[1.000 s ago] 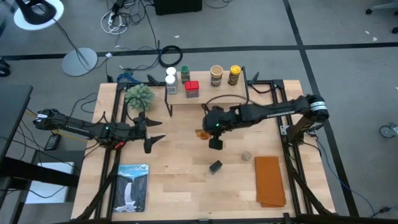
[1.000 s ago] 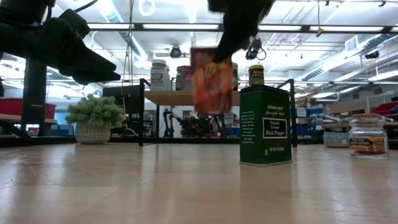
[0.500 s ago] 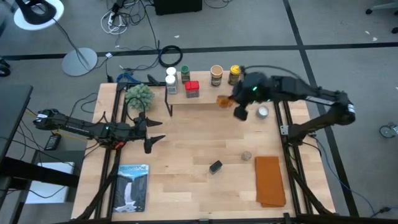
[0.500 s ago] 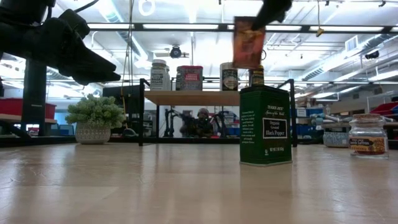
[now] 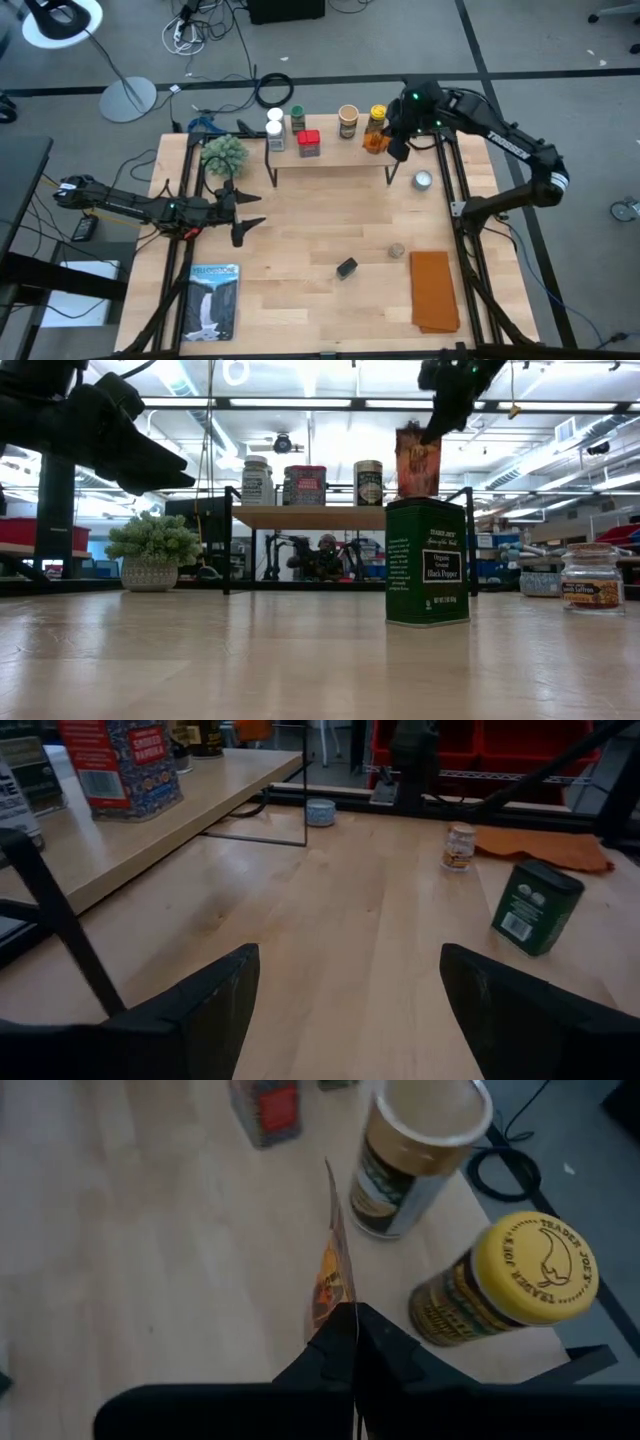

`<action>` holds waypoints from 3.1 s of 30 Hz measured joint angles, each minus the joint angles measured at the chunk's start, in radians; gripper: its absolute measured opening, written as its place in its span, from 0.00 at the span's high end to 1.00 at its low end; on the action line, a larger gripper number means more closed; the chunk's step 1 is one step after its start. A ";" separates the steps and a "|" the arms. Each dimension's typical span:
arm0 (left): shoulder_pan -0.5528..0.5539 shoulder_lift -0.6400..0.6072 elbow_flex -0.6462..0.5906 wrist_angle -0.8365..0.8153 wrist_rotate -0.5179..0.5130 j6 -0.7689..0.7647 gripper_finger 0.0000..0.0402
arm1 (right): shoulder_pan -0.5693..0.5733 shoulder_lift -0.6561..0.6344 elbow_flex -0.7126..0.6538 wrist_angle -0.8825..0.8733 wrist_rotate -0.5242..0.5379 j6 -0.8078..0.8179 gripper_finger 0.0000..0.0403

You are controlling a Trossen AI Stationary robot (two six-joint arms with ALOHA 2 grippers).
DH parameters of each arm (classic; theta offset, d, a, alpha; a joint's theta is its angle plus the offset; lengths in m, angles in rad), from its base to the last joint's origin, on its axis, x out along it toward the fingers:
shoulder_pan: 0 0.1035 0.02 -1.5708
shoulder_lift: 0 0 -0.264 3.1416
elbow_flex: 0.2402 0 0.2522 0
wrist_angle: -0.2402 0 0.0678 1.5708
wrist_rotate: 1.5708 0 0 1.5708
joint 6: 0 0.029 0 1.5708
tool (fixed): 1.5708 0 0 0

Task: Shelf spices
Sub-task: Put the orange seasoning pack on the shelf

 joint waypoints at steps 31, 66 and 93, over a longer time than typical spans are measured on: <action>0.000 0.000 0.000 0.008 0.022 -0.016 0.21 | -0.015 -0.011 0.085 0.169 -0.116 -0.060 1.00; 0.000 0.000 0.000 -0.062 0.077 -0.031 0.21 | -0.111 0.775 0.930 -0.068 -0.183 -0.278 1.00; 0.000 0.000 0.000 -0.073 0.081 -0.034 0.21 | -0.035 0.788 0.911 -0.184 -0.146 -0.248 0.99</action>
